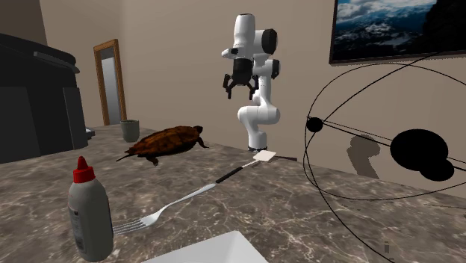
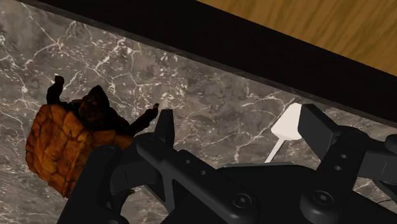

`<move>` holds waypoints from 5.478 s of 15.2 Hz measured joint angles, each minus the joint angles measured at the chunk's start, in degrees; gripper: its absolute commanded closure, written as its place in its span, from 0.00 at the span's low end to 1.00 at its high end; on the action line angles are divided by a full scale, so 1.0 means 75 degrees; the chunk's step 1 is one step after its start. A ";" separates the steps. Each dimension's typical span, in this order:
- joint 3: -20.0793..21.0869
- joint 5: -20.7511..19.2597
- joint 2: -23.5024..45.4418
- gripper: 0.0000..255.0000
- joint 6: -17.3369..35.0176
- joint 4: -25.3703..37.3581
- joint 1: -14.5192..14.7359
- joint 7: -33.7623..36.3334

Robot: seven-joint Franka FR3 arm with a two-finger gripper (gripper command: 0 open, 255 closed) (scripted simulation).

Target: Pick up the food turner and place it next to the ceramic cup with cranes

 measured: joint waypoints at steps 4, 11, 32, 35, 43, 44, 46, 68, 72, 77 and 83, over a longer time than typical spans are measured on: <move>0.0192 0.0117 0.0543 0.00 0.0378 0.0111 -0.0005 0.0405; 0.0746 0.0347 0.2329 0.00 0.1484 0.0645 -0.0066 0.1703; 0.1325 0.0010 0.6686 0.00 0.3257 0.2939 -0.0070 0.4259; 0.1319 0.0007 0.6702 0.00 0.3340 0.2874 -0.0078 0.4251; 0.1320 0.0006 0.6701 1.00 0.3350 0.2865 -0.0077 0.4253; 0.1320 0.0006 0.6701 1.00 0.3350 0.2865 -0.0077 0.4253; 0.1319 0.0006 0.6701 1.00 0.3350 0.2865 -0.0077 0.4253; 0.1328 0.0116 0.6267 1.00 0.1581 0.4211 -0.0087 0.4136; 0.1333 0.0119 0.6273 1.00 0.1195 0.4603 -0.0081 0.4129; 0.1335 0.0125 0.6269 1.00 0.0679 0.5116 -0.0079 0.4113; 0.1301 0.0141 0.6234 1.00 0.0139 0.5621 -0.0121 0.4013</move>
